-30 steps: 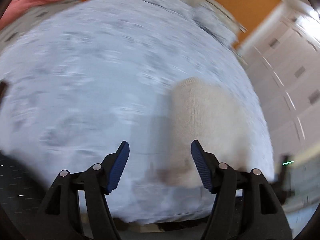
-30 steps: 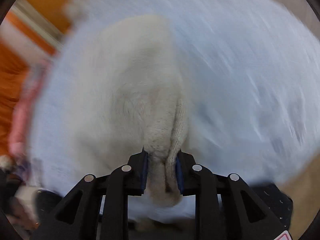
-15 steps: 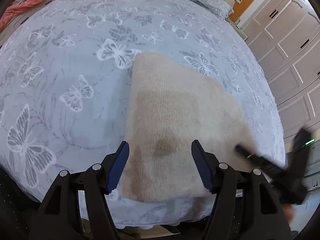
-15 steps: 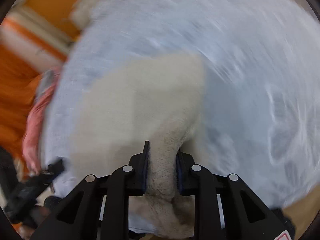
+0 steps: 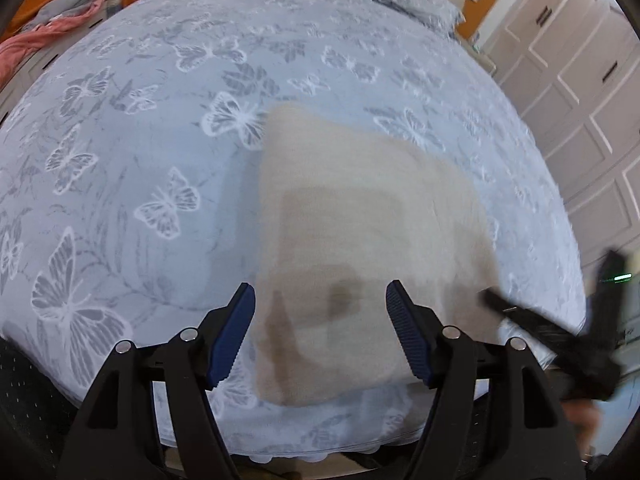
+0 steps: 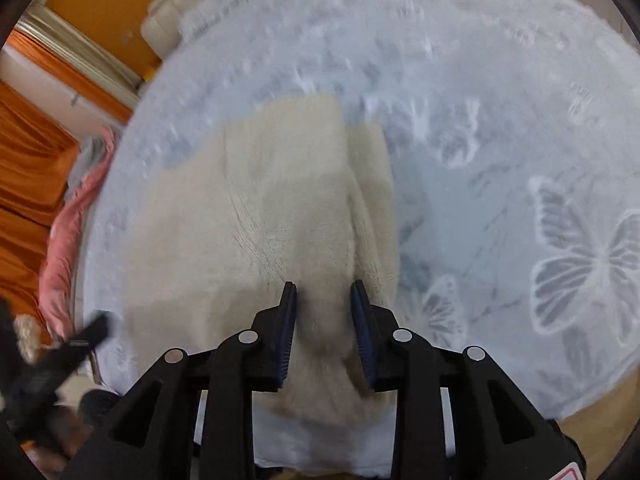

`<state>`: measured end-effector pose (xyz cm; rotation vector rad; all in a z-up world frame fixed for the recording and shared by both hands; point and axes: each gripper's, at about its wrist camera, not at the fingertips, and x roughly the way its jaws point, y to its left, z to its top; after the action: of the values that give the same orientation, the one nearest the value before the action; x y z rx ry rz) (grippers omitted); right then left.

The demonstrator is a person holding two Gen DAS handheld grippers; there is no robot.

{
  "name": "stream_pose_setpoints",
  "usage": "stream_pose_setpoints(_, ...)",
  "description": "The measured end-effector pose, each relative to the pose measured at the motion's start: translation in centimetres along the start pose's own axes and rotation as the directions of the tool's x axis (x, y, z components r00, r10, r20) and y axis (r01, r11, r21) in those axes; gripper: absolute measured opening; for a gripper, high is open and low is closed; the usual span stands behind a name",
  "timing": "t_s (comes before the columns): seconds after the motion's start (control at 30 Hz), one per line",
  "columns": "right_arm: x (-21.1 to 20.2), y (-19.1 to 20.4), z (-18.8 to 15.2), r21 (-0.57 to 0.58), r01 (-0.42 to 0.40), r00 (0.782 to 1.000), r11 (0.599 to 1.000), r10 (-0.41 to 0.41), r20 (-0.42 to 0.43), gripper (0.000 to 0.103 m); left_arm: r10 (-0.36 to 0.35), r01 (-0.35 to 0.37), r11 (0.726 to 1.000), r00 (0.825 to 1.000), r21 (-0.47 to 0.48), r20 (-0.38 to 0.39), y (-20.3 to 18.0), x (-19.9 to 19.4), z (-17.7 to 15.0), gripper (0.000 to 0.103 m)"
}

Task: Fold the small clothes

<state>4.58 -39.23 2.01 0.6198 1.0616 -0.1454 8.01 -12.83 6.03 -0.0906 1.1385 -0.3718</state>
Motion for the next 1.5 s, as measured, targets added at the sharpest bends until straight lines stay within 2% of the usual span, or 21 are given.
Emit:
stream_pose_setpoints(0.1,-1.5,0.2,0.8,-0.020,0.004,0.999,1.000,-0.003,0.049,0.051,-0.016,0.016,1.000,1.000,-0.007,-0.027,0.0,1.1,0.1,0.066)
stream_pose_setpoints(0.17,-0.2,-0.1,1.6,-0.025,0.034,0.999,0.999,-0.033,0.030,0.050,-0.016,0.015,1.000,0.999,-0.026,-0.034,0.1,1.5,0.2,0.066)
stream_pose_setpoints(0.2,1.5,-0.3,2.0,-0.034,0.043,0.999,0.999,-0.043,-0.020,0.047,-0.015,0.013,0.999,0.999,-0.033,-0.035,0.2,1.5,0.2,0.066)
stream_pose_setpoints(0.3,4.9,0.0,1.8,-0.050,-0.016,0.989,0.999,0.009,-0.147,0.021,-0.019,0.018,0.999,0.999,-0.030,-0.031,-0.1,1.0,0.0,0.066)
stream_pose_setpoints(0.33,5.0,0.6,2.2,-0.085,-0.020,0.990,0.996,0.008,-0.140,0.017,-0.017,0.017,1.000,0.999,-0.019,-0.031,-0.2,0.9,0.0,0.066)
stream_pose_setpoints(0.5,-2.2,1.4,2.0,-0.098,-0.095,0.994,0.991,0.099,0.037,0.014,-0.008,0.009,0.999,0.999,0.042,-0.033,-1.4,0.6,-0.4,0.070)
stream_pose_setpoints(0.57,-0.8,-0.1,0.8,-0.073,-0.022,1.000,0.997,0.023,0.014,0.015,0.006,-0.004,0.999,0.999,0.047,-0.046,-1.7,1.6,-0.7,0.072)
stream_pose_setpoints(0.6,1.9,-0.9,0.1,-0.091,0.060,0.996,0.994,-0.065,-0.057,0.016,0.019,-0.016,0.999,0.998,0.045,-0.062,-1.9,2.4,-1.0,0.072)
stream_pose_setpoints(0.63,3.9,-1.5,-0.6,-0.100,0.100,0.987,0.990,-0.112,-0.116,0.019,0.031,-0.027,0.999,0.996,0.043,-0.082,-2.1,3.4,-1.4,0.072)
stream_pose_setpoints(0.77,1.1,-1.3,-0.1,-0.027,0.072,0.997,0.997,-0.072,-0.016,0.035,0.073,-0.068,0.995,0.995,0.078,-0.063,-2.5,3.2,-1.5,0.074)
stream_pose_setpoints(0.8,0.4,-1.2,0.1,-0.014,0.067,0.998,0.998,-0.067,0.013,0.056,0.051,-0.047,0.997,0.997,0.064,-0.059,-2.2,2.7,-1.2,0.077)
stream_pose_setpoints(0.83,-0.1,-1.4,0.2,0.005,0.053,0.998,0.999,-0.053,0.043,0.074,0.020,-0.019,0.999,0.999,0.034,-0.050,-1.6,2.3,-0.8,0.089)
stream_pose_setpoints(0.9,0.4,-2.0,0.6,0.038,0.019,0.999,0.999,-0.020,0.036,0.074,-0.013,0.012,1.000,0.999,-0.026,-0.031,-0.2,2.3,0.0,0.093)
stream_pose_setpoints(0.97,3.0,-2.7,0.8,0.057,0.021,0.999,0.998,-0.018,-0.045,0.075,-0.049,0.043,0.996,0.996,-0.084,-0.072,1.2,3.9,1.0,0.097)
stream_pose_setpoints(1.07,6.9,-3.9,0.2,0.163,-0.025,0.984,0.986,0.053,-0.172,0.080,-0.182,0.144,0.968,0.967,-0.208,-0.180,3.5,8.0,1.6,0.097)
stream_pose_setpoints(1.1,7.1,-3.9,0.2,0.196,-0.037,0.985,0.980,0.069,-0.158,0.080,-0.239,0.184,0.949,0.949,-0.254,-0.204,4.1,9.1,1.4,0.097)
stream_pose_setpoints(1.13,7.1,-3.4,0.3,0.184,-0.029,0.985,0.982,0.059,-0.160,0.063,-0.279,0.205,0.928,0.936,-0.310,-0.215,4.6,9.7,1.2,0.093)
stream_pose_setpoints(1.2,6.4,-1.7,0.8,0.132,-0.049,0.983,0.990,0.072,-0.172,0.040,-0.280,0.216,0.929,0.941,-0.300,-0.189,4.4,8.8,1.6,0.078)
stream_pose_setpoints(1.27,4.6,0.9,1.7,0.039,-0.032,0.989,0.999,0.037,-0.144,0.035,-0.281,0.240,0.940,0.947,-0.242,-0.152,3.6,6.9,2.4,0.053)
stream_pose_setpoints(1.37,-0.1,6.6,2.9,-0.116,-0.090,0.996,0.989,0.087,-0.028,0.034,-0.309,0.294,0.936,0.949,-0.193,-0.055,3.6,2.3,4.4,0.046)
stream_pose_setpoints(1.5,-6.0,13.2,3.3,-0.241,-0.177,0.972,0.954,0.208,0.107,0.034,-0.297,0.305,0.948,0.951,-0.095,0.083,5.2,-5.3,8.1,0.046)
